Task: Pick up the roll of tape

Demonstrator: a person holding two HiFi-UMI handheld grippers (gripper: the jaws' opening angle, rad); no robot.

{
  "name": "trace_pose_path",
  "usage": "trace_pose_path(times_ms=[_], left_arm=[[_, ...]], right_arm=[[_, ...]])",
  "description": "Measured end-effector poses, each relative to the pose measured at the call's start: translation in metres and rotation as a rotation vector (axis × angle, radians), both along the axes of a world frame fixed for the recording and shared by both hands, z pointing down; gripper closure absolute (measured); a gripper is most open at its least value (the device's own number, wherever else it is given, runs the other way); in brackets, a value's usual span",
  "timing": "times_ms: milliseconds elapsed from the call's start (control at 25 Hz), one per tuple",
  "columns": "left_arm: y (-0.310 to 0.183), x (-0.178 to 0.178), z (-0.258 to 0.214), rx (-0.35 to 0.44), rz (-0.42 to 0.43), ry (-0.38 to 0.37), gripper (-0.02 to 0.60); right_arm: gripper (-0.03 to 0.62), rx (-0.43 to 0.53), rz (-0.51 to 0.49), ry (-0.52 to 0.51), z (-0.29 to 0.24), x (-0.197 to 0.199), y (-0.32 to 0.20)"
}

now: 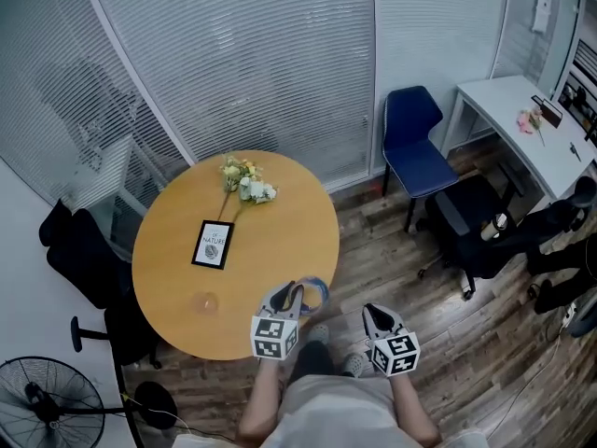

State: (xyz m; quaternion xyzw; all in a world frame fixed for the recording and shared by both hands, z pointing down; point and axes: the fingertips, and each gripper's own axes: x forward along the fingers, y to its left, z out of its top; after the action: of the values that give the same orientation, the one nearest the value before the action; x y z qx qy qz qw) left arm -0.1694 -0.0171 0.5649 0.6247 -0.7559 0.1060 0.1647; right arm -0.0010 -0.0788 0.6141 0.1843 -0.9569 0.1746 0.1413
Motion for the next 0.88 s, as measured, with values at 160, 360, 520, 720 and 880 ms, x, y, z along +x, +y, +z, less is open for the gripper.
trace_pose_path(times_ms=[160, 360, 520, 720, 880], left_arm=[[0.007, -0.004, 0.001, 0.003, -0.013, 0.005, 0.518], [0.012, -0.003, 0.001, 0.005, -0.016, 0.008, 0.518], [0.013, -0.003, 0.002, 0.006, -0.012, 0.009, 0.518], [0.012, -0.003, 0.001, 0.012, -0.012, 0.01, 0.518], [0.012, -0.001, 0.001, 0.017, -0.013, 0.009, 0.518]], right_arm=[[0.597, 0.012, -0.016, 0.001, -0.002, -0.002, 0.003], [0.597, 0.015, -0.017, 0.002, -0.003, 0.0, 0.007], [0.597, 0.016, -0.021, 0.009, -0.001, 0.001, 0.008], [0.597, 0.016, -0.013, 0.002, -0.002, 0.005, 0.008], [0.597, 0.021, -0.028, 0.003, -0.001, 0.004, 0.011]])
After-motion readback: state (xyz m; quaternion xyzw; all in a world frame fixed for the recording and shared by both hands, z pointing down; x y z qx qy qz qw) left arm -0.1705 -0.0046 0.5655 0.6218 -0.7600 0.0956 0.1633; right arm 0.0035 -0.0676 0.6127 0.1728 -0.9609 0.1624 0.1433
